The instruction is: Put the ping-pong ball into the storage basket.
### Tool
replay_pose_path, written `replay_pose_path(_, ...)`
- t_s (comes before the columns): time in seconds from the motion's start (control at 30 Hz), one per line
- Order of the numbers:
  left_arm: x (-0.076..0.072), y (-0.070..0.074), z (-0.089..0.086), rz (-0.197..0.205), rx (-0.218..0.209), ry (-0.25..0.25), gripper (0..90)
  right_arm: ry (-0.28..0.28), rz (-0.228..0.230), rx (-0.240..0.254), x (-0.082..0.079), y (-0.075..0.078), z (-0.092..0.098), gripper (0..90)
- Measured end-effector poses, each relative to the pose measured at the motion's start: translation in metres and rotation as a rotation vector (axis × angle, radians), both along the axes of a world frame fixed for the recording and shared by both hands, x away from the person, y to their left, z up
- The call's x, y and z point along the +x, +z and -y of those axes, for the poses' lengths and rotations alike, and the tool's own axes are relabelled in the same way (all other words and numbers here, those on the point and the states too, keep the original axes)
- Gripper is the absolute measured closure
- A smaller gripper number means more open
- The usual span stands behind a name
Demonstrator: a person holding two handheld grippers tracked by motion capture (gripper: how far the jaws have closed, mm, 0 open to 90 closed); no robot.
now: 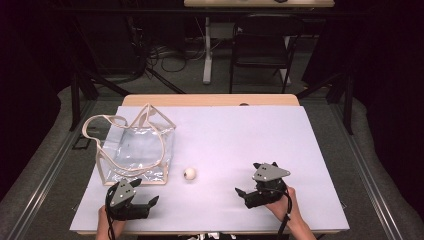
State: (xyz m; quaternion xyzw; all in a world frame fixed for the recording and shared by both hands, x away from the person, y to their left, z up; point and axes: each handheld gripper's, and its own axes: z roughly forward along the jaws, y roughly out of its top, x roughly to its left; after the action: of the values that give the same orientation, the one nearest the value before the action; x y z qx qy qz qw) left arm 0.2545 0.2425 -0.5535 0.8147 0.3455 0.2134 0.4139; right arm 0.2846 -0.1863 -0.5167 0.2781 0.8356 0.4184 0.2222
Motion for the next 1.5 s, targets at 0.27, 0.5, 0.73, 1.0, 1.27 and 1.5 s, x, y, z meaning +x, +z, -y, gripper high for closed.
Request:
replay_pose_path(0.27,0.0,0.0,0.0,-0.002,-0.004,0.001,16.4,0.018,-0.002,-0.001,0.005,0.001,-0.009,2.0)
replay_pose_path(0.5,0.0,0.0,0.0,-0.001,-0.005,0.003,16.4,0.037,-0.006,-0.006,0.009,0.0,-0.017,2.0)
replay_pose_path(0.73,0.0,0.0,-0.001,0.0,-0.001,0.002,16.4,0.059,-0.009,-0.01,0.013,-0.002,-0.027,1.8)
replay_pose_path(1.0,0.0,0.0,-0.001,-0.001,-0.003,0.003,16.4,0.07,-0.01,-0.012,0.017,0.0,-0.032,1.8)
replay_pose_path(1.27,0.0,0.0,-0.001,0.001,0.001,0.002,16.4,0.074,-0.009,-0.008,0.023,0.003,-0.037,1.9)
replay_pose_path(1.5,0.0,0.0,0.0,-0.003,0.002,-0.001,16.4,0.082,-0.009,-0.004,0.029,0.006,-0.043,1.9)
